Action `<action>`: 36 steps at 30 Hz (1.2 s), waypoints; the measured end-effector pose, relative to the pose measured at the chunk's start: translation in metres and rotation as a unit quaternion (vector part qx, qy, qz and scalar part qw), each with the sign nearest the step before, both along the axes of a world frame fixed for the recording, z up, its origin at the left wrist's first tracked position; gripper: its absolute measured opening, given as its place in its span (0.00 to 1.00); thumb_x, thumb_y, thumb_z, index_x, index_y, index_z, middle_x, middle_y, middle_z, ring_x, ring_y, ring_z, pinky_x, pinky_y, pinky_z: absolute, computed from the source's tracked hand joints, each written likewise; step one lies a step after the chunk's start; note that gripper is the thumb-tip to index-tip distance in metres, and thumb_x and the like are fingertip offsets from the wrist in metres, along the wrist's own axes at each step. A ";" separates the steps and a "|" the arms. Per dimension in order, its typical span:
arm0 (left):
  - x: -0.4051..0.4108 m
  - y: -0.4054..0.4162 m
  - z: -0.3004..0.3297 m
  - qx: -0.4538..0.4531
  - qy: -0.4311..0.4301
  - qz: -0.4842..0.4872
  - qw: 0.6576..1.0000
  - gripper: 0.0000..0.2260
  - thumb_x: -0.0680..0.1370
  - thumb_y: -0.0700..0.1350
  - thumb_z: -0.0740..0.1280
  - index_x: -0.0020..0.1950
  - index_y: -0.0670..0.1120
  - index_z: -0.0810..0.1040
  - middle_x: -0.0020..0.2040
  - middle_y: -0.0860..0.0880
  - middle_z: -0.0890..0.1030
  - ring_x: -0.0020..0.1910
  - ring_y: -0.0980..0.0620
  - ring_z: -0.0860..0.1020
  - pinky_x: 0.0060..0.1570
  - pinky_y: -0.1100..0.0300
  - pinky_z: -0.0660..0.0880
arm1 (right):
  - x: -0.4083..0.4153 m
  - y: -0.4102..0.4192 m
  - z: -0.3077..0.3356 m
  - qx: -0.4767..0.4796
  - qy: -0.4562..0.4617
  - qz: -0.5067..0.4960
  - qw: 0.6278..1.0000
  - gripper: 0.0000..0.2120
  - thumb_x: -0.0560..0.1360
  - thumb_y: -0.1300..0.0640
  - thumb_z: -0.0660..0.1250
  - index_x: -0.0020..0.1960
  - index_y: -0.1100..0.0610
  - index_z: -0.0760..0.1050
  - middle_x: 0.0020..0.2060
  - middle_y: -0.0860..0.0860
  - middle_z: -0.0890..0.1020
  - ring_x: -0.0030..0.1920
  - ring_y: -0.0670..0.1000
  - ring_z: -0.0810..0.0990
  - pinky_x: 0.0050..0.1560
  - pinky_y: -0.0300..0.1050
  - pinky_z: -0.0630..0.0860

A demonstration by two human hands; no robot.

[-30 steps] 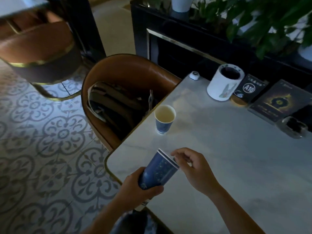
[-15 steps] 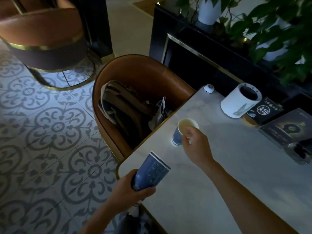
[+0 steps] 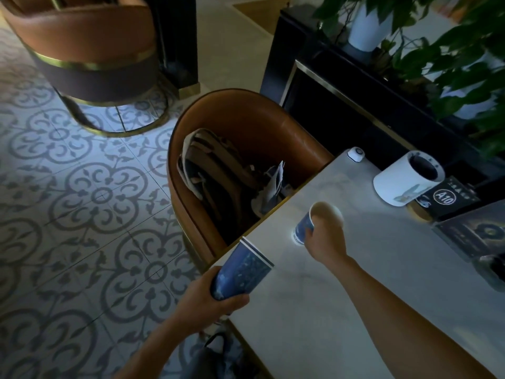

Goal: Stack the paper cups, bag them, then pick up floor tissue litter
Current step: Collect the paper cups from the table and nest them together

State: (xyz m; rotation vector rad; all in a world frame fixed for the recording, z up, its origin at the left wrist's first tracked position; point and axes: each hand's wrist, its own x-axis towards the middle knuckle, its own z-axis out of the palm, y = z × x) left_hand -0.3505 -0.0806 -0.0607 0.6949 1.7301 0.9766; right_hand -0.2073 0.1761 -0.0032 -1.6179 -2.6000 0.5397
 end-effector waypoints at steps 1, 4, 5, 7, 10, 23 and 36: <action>-0.001 -0.001 -0.001 0.001 0.004 0.001 1.000 0.32 0.54 0.75 0.72 0.53 0.67 0.69 0.47 0.51 0.81 0.42 0.64 0.83 0.32 0.71 0.78 | 0.001 0.001 0.000 0.001 0.005 -0.008 1.000 0.03 0.78 0.57 0.63 0.46 0.56 0.70 0.39 0.56 0.73 0.40 0.54 0.74 0.41 0.41 0.65; -0.003 -0.002 -0.004 0.007 0.018 -0.005 1.000 0.30 0.56 0.75 0.72 0.53 0.67 0.69 0.47 0.52 0.82 0.43 0.64 0.83 0.33 0.72 0.78 | 0.008 0.002 -0.001 0.004 0.038 -0.018 0.999 0.04 0.77 0.60 0.63 0.49 0.61 0.74 0.38 0.54 0.73 0.40 0.54 0.76 0.38 0.38 0.67; -0.003 -0.002 -0.005 0.008 0.025 -0.009 1.000 0.29 0.57 0.75 0.71 0.53 0.67 0.69 0.46 0.52 0.82 0.43 0.65 0.83 0.33 0.73 0.77 | 0.009 0.001 0.002 0.002 0.049 -0.024 0.999 0.05 0.77 0.61 0.64 0.50 0.63 0.74 0.38 0.53 0.73 0.40 0.53 0.76 0.38 0.38 0.67; -0.005 -0.001 -0.007 0.002 0.036 -0.012 0.999 0.29 0.56 0.76 0.71 0.52 0.68 0.69 0.45 0.53 0.82 0.42 0.66 0.82 0.32 0.74 0.77 | 0.011 -0.002 0.007 -0.013 0.075 -0.035 0.996 0.08 0.77 0.62 0.64 0.54 0.65 0.74 0.42 0.54 0.76 0.42 0.53 0.77 0.40 0.41 0.69; -0.006 0.004 -0.009 -0.012 0.045 -0.018 0.999 0.31 0.54 0.78 0.69 0.51 0.68 0.68 0.45 0.56 0.81 0.42 0.69 0.81 0.30 0.73 0.76 | 0.013 -0.007 0.018 -0.026 0.104 -0.037 0.994 0.09 0.78 0.61 0.65 0.55 0.65 0.73 0.43 0.54 0.76 0.43 0.54 0.77 0.40 0.42 0.70; -0.009 0.027 -0.002 -0.019 0.036 -0.103 0.994 0.23 0.69 0.57 0.77 0.58 0.61 0.69 0.50 0.53 0.80 0.43 0.56 0.84 0.45 0.61 0.82 | 0.037 -0.035 0.073 -0.076 0.293 -0.047 0.952 0.04 0.74 0.64 0.67 0.41 0.60 0.78 0.33 0.52 0.82 0.32 0.40 0.79 0.29 0.29 0.71; -0.019 0.031 0.000 0.017 0.011 -0.134 0.991 0.26 0.55 0.76 0.73 0.50 0.78 0.69 0.45 0.68 0.81 0.46 0.70 0.80 0.32 0.77 0.75 | 0.034 -0.039 0.076 -0.158 0.298 -0.025 0.941 0.17 0.80 0.57 0.61 0.32 0.58 0.70 0.25 0.45 0.72 0.27 0.41 0.70 0.27 0.31 0.64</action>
